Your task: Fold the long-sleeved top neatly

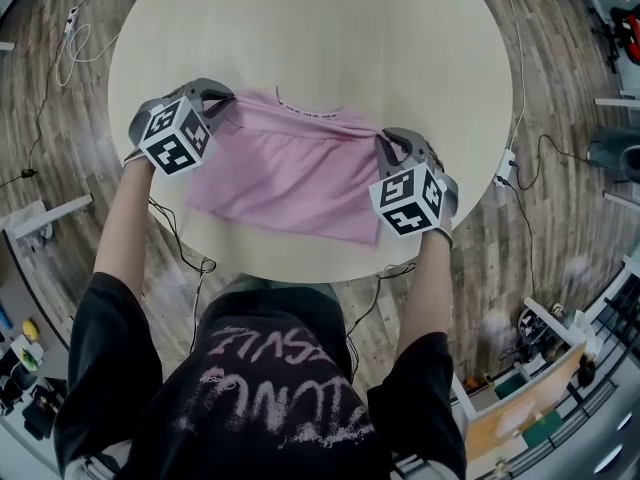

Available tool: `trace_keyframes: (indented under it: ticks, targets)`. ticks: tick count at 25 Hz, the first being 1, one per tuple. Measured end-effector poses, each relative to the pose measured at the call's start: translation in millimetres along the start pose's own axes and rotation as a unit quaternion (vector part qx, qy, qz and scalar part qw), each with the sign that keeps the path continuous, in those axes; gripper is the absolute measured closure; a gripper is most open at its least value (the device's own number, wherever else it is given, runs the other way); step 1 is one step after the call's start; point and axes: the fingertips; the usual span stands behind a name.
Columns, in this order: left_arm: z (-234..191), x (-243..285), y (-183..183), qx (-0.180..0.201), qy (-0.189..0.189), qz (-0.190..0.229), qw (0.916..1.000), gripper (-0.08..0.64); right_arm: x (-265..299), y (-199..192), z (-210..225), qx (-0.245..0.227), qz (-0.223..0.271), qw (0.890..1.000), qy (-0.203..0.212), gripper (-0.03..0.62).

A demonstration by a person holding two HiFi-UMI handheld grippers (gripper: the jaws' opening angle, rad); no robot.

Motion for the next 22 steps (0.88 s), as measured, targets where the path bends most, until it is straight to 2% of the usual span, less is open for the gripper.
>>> trace_keyframes:
  ticks: [5, 9, 13, 17, 22]
  targets:
    - [-3, 22, -17, -0.019, -0.003, -0.012, 0.9997, 0.54, 25, -12, 0, 0.004, -0.009, 1.0, 0.013, 0.554]
    - [-4, 34, -21, -0.02, 0.003, -0.02, 0.9996, 0.539, 34, -16, 3, 0.01, -0.007, 1.0, 0.003, 0.541]
    - [-6, 37, -21, -0.024, 0.011, -0.021, 0.9994, 0.537, 30, -12, 14, 0.045, 0.015, 0.999, -0.012, 0.523]
    - [-15, 27, -17, -0.036, 0.035, -0.008, 0.9987, 0.532, 15, -6, 25, 0.068, 0.039, 0.996, -0.037, 0.52]
    - [-21, 10, -8, -0.024, 0.056, 0.0, 0.9982, 0.532, -9, -5, 31, 0.095, 0.052, 0.992, -0.069, 0.532]
Point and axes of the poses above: the fingertips, and each gripper's own axes: x forward along the fingers, z to its right, y out of its top, and after that the axes turned 7 degrees about z, right-handed
